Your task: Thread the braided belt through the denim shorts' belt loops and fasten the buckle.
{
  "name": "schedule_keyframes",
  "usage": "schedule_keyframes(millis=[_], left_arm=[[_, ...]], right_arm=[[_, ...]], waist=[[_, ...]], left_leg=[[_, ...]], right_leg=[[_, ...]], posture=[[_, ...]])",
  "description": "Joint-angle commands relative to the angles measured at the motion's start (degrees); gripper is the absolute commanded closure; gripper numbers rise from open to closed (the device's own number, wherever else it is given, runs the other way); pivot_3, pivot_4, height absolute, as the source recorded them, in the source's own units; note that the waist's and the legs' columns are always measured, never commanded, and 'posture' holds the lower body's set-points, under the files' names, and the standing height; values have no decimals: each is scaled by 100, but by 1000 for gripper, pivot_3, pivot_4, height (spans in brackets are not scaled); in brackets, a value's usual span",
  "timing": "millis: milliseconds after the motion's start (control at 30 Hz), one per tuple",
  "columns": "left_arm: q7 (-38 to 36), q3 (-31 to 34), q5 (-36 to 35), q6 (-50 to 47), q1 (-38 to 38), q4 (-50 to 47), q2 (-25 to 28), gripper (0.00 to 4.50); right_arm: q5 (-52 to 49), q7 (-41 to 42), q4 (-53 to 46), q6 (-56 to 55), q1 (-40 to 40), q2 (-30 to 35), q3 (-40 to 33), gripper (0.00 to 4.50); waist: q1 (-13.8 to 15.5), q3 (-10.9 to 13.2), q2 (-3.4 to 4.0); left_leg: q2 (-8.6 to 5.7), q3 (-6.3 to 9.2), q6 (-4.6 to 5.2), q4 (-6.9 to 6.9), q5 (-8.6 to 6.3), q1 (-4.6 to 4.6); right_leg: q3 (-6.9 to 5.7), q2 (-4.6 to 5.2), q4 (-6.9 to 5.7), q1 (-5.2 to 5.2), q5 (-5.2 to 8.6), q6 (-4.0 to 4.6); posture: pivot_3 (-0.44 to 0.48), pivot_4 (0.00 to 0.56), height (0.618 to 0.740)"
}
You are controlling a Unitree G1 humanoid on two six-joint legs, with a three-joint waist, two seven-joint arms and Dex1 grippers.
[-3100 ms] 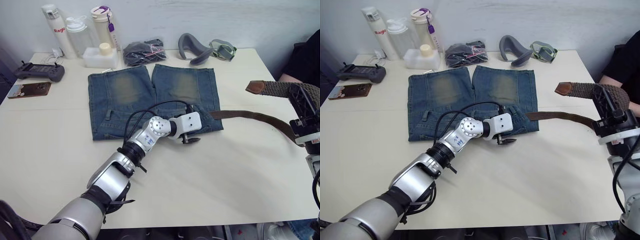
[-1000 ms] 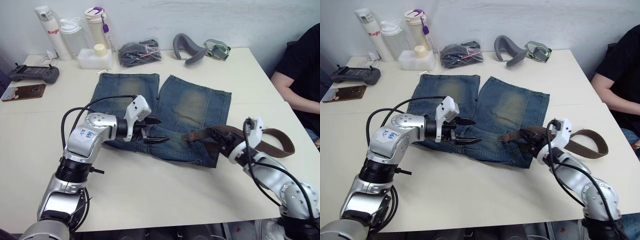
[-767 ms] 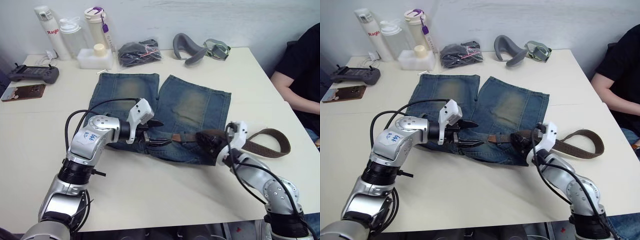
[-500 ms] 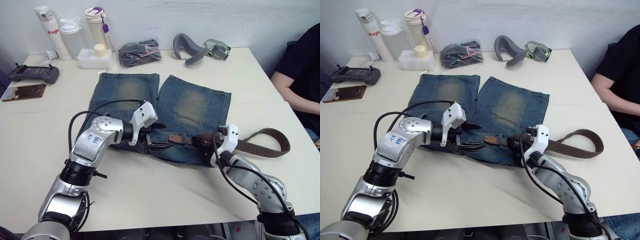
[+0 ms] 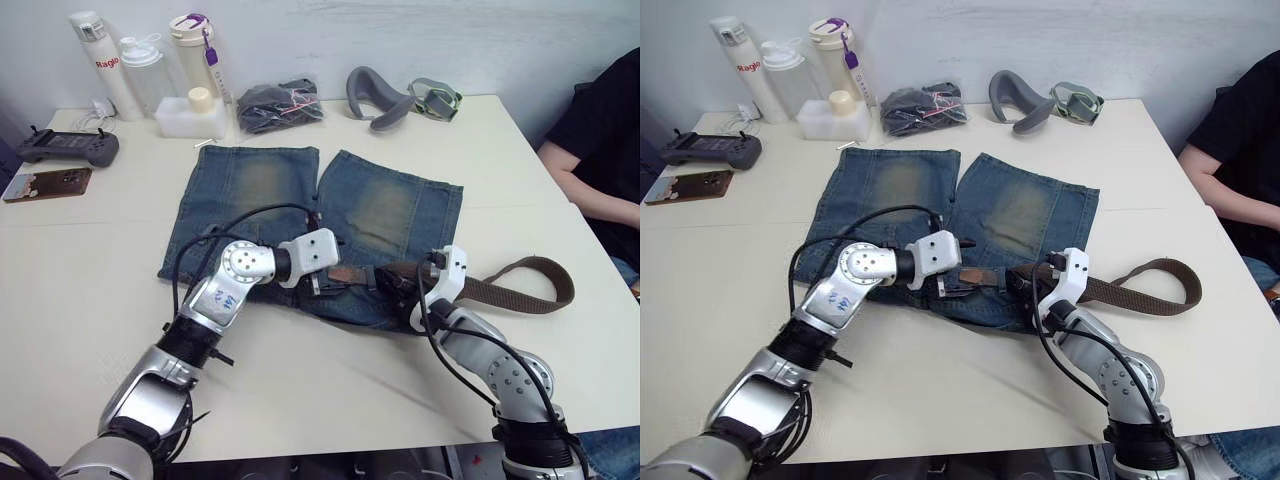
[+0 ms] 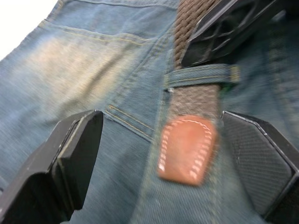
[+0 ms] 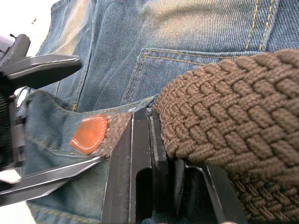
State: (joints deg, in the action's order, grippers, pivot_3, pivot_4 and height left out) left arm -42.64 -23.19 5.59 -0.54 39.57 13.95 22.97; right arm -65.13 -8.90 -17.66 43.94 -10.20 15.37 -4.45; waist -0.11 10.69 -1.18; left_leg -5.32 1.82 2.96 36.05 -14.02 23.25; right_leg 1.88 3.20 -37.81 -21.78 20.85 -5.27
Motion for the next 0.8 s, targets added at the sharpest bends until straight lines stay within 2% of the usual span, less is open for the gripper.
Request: schedule_keyframes(millis=[33, 200, 333, 733, 800], left_arm=[[135, -160, 502, 705, 135, 222, 31, 66], [329, -270, 1122, 1293, 341, 566, 191, 66], [842, -18, 1248, 1410, 463, 787, 96, 66], [1744, 64, 1840, 2109, 445, 752, 184, 66], [1647, 31, 1782, 2239, 365, 862, 167, 637]], right_arm=[[13, 11, -141, 92, 31, -79, -120, 4500], [45, -1, -148, 128, 18, -154, -196, 4500], [103, 21, -158, 169, 49, -201, -216, 4500], [207, 57, -177, 245, 65, -277, -291, 4500], [239, 66, -177, 263, 55, -300, -296, 4500]], waist=[[6, 0, 0], [6, -2, -2], [-1, -2, -1], [0, -3, -2], [-2, -3, -2]], left_leg=[[1, 0, 0, 1, 0, 0], [0, 0, 14, 3, -8, -1], [0, 0, 15, 3, -9, -2], [0, 0, 14, 2, -7, 2], [0, -1, 14, 2, -7, 2]], right_leg=[[-1, 0, -1, 0, 0, 0], [-1, 0, -3, 2, 0, 0], [0, 0, -8, 1, 0, 0], [-1, 0, -13, -8, 0, 0], [-1, 0, -13, -9, 0, 0]], posture=[[0, 150, 740], [0, 150, 740], [0, 150, 740], [0, 150, 740], [0, 150, 740]])
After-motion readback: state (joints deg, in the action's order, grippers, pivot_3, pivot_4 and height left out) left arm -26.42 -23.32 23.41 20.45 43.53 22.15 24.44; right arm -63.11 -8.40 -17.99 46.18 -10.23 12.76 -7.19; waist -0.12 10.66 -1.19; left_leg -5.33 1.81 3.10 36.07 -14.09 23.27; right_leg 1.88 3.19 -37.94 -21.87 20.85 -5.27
